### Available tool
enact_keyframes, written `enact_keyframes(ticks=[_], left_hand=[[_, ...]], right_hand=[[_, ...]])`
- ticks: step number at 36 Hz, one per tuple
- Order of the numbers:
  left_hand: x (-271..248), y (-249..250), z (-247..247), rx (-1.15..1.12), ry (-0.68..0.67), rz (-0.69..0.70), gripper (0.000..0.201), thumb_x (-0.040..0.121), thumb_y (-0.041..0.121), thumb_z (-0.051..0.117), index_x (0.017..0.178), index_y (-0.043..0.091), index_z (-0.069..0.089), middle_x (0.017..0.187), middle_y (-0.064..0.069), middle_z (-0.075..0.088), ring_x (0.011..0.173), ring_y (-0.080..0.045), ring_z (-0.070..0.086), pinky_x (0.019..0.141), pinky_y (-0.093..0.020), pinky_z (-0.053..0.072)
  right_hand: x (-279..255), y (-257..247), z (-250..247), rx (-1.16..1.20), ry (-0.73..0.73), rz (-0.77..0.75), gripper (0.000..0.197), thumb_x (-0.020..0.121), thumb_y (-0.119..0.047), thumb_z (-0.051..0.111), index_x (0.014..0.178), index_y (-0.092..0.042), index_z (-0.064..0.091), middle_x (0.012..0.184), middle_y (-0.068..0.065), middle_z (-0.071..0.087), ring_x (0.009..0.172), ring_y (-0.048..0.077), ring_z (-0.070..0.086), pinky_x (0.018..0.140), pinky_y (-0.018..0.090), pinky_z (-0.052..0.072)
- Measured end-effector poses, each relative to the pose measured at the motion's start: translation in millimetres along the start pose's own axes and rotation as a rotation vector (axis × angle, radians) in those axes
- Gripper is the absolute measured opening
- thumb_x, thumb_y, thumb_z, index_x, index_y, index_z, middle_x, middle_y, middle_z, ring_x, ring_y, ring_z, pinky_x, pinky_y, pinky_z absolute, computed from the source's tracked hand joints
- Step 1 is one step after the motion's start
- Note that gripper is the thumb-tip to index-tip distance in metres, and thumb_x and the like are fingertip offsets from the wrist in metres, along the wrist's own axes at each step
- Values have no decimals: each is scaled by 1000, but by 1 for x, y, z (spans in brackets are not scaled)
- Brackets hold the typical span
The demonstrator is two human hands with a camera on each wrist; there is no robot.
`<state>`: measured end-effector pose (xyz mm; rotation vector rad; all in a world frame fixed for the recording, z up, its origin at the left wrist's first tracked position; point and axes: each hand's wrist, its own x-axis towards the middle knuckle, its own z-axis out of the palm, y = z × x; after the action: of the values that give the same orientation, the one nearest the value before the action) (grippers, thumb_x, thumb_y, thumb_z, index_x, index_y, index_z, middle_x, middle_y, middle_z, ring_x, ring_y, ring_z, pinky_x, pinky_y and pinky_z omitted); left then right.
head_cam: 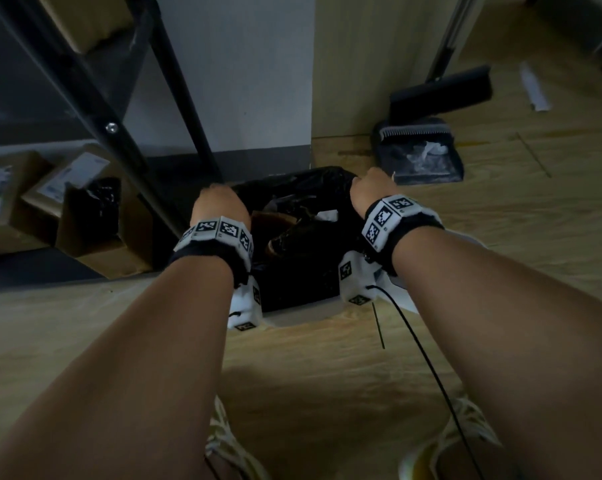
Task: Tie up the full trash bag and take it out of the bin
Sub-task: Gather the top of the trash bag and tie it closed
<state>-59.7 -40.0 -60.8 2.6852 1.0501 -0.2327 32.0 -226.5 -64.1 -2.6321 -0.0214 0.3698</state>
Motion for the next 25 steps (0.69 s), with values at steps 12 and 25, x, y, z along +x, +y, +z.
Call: enact_keyframes(ticks=[12, 25], left_hand=[[3, 6, -2, -11, 36, -39, 19, 92, 3, 49, 100, -3, 65, 107, -21, 67, 101, -35, 63, 69, -35, 45], [-19, 15, -21, -153, 43, 169, 35, 88, -1, 50, 119, 9, 64, 128, -14, 59, 117, -33, 56, 98, -38, 48]], right_hand=[[7, 9, 8, 72, 12, 76, 31, 98, -16, 43, 116, 3, 60, 127, 21, 59, 119, 35, 55, 94, 38, 45], [-18, 1, -19, 158, 93, -78, 25, 92, -5, 43, 110, -7, 61, 120, 12, 60, 106, 27, 58, 81, 30, 45]])
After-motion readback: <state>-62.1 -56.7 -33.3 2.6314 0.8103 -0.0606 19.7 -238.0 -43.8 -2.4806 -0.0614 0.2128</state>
